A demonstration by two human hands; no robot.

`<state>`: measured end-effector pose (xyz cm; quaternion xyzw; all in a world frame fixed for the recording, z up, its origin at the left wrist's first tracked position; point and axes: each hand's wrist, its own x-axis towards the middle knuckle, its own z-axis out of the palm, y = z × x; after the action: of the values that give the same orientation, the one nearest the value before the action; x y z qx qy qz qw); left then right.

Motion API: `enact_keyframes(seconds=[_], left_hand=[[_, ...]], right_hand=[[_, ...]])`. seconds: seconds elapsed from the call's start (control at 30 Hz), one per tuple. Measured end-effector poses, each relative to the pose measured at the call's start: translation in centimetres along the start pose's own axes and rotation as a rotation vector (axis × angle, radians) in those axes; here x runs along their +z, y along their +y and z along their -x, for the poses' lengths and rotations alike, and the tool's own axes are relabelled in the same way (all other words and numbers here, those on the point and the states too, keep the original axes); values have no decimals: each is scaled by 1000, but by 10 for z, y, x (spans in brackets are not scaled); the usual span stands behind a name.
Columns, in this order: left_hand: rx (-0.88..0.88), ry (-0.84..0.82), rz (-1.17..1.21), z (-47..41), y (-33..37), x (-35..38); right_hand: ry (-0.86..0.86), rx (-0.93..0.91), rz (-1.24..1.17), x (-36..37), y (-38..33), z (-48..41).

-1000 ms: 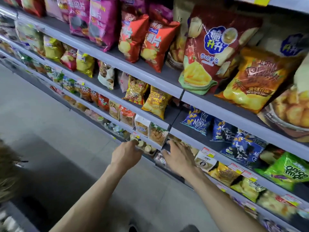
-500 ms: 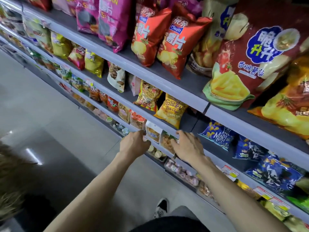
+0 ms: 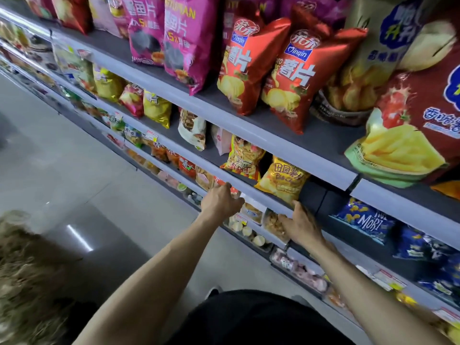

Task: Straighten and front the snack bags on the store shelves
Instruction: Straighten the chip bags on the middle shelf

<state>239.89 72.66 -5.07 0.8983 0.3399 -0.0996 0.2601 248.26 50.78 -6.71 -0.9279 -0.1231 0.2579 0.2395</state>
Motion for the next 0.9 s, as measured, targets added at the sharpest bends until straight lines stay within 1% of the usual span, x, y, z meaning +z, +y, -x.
enact_keyframes(seconds=[0.07,0.23,0.37,0.5,0.6,0.73,0.83,0.9], left_hand=[[20,6,12,-19,-5,-4],[92,45,93,-71,-11,-10],[103,38,169,-100,-2,-14],[117,13,258,-127,15,-13],[102,10,361,-143,22,-11],[101,-7,468,-156,24,-3],[70,-41,514,-162,26,1],[74,-24,532,-162,28,4]], right_hand=[[25,50,-52,8,-5,-3],[187,202,-249,23,-24,-21],[254,242,-425,25,-39,-37],[342,326,-600,20,-42,-59],[368,339,-634,17,-40,-69],[413,293,-693,21,-36,-75],[410,321,-745,27,-30,-80],[393,320,-768,29,-32,-83]])
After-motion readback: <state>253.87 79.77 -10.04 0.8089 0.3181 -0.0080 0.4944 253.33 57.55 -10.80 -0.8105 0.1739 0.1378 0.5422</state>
